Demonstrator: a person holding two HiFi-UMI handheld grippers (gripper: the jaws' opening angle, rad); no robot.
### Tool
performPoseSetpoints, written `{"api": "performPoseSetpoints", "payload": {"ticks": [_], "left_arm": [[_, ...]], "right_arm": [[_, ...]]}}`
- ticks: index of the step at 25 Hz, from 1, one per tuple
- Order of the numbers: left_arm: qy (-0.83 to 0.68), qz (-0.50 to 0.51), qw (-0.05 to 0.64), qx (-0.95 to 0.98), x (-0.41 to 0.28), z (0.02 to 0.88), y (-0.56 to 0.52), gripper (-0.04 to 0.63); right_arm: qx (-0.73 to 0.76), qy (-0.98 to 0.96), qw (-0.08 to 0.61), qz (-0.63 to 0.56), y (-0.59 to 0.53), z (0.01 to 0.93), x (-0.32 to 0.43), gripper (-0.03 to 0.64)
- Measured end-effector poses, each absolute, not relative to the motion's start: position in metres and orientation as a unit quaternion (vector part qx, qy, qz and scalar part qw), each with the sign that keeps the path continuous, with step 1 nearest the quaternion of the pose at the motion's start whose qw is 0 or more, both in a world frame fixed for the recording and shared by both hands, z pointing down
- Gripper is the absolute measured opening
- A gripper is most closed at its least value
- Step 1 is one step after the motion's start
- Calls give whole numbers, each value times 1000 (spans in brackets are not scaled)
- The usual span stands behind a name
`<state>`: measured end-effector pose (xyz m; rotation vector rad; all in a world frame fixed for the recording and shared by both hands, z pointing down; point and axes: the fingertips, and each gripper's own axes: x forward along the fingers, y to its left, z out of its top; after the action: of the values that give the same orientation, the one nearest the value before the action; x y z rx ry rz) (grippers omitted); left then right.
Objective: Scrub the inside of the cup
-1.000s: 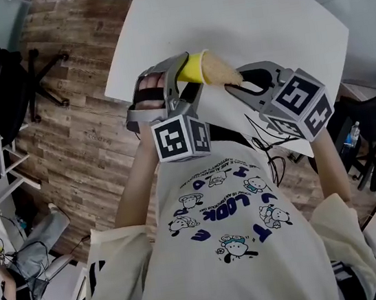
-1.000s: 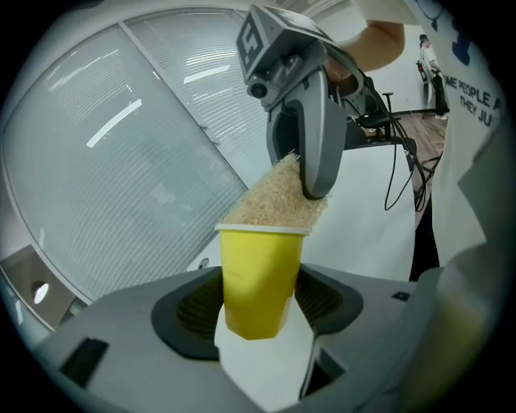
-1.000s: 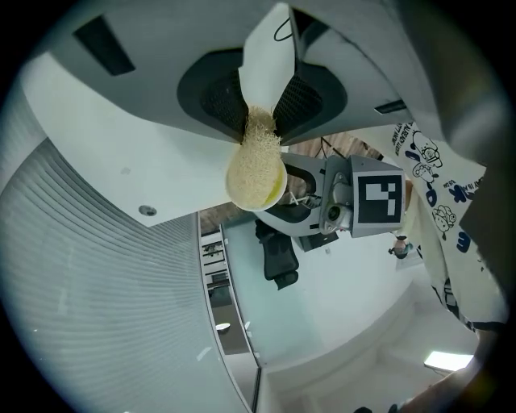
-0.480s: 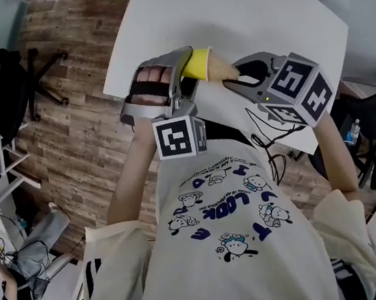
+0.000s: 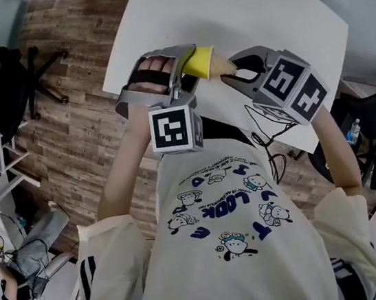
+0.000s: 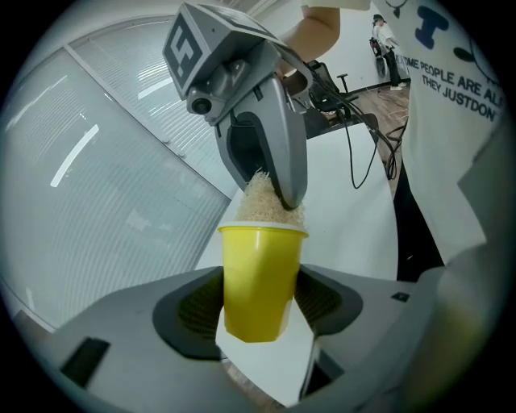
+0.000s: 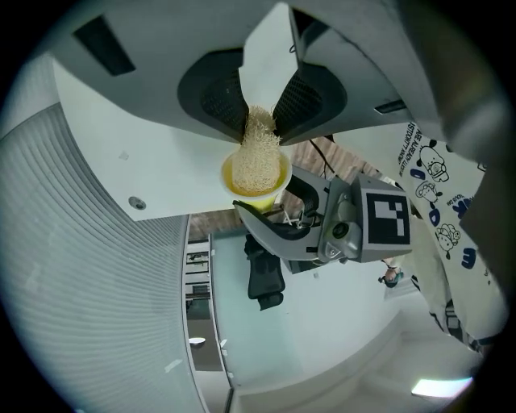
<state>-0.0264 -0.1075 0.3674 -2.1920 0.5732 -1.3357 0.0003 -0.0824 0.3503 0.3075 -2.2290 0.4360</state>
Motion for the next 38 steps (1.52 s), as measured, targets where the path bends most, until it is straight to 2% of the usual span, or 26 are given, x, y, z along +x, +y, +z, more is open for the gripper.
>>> {"api": "performPoseSetpoints", "payload": {"ticks": [10,16,22,31,38], "left_arm": [[163,-495,180,-835,-23,374,-96,301],[121,-476,86,-867,-18,379,-83,301],[92,-469,39,-877,-18,380,-72,301],[36,-444,-81,-892,-17,383,-50,301],[-15,-426,-145,-893,-16,381,-37,301]], "right_arm": [[126,-882,451,51,-84,352,-5,104],[103,-875,472,-24,-77,358,-7,104],[83,-868,481,-91,-69,358,-10,103],[51,-861,480,-161,-58,359,-14,103],[4,-842,482,-244,-47,357,-17,101]]}}
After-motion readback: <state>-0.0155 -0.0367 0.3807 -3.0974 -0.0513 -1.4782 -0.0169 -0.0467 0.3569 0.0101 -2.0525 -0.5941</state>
